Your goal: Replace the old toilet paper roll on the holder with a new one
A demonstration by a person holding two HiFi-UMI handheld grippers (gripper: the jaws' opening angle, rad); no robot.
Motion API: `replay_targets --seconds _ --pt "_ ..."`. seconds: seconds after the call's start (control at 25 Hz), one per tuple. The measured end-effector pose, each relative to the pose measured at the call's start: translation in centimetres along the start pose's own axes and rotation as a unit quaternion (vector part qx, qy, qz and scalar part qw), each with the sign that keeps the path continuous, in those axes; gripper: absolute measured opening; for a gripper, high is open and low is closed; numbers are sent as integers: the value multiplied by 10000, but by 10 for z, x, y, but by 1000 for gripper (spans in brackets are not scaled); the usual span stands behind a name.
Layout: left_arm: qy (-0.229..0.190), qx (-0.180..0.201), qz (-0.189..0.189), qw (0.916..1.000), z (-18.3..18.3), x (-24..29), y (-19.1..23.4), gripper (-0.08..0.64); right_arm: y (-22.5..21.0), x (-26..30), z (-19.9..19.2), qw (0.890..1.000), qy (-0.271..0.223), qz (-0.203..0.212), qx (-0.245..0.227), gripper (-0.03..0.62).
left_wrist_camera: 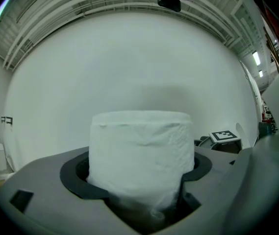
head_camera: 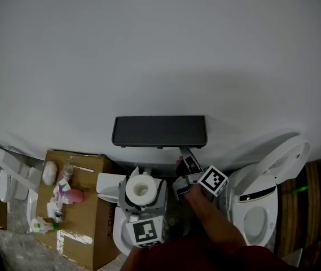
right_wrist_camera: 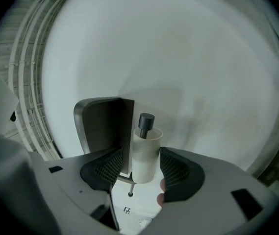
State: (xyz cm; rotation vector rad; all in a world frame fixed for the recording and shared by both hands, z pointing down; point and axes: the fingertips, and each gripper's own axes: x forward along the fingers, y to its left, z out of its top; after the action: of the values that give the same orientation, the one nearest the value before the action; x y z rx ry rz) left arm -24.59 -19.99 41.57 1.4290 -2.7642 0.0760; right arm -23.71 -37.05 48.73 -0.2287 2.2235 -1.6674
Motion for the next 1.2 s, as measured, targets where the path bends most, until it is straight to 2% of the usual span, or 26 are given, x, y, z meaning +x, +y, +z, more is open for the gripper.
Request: replay_targets --seconds 0.08,0.16,0.56,0.68,0.96,1.12,1.2 --pt "33 -1 15 10000 -3 0 4 451 -3 3 0 9999 -66 -86 -8 237" --pt "42 -9 19 10000 -5 2 6 451 -7 4 0 9998 -123 -174 15 186" --pt "3 -36 -23 10000 -3 5 7 451 -9 -6 6 9991 -269 -315 95 172" --pt "0 66 -68 10000 -4 6 4 451 -10 -14 16 9986 -392 -345 106 170" --pt "-31 -25 -282 9996 -1 13 -17 451 -15 -36 48 9963 -749 -401 124 169" --pt "-80 121 -435 9989 -2 18 -28 451 -18 -50 69 9939 -1004 -426 165 169" --pt "-57 1 -525 9986 -2 20 -37 451 -19 -59 80 9925 -1120 -488 99 169"
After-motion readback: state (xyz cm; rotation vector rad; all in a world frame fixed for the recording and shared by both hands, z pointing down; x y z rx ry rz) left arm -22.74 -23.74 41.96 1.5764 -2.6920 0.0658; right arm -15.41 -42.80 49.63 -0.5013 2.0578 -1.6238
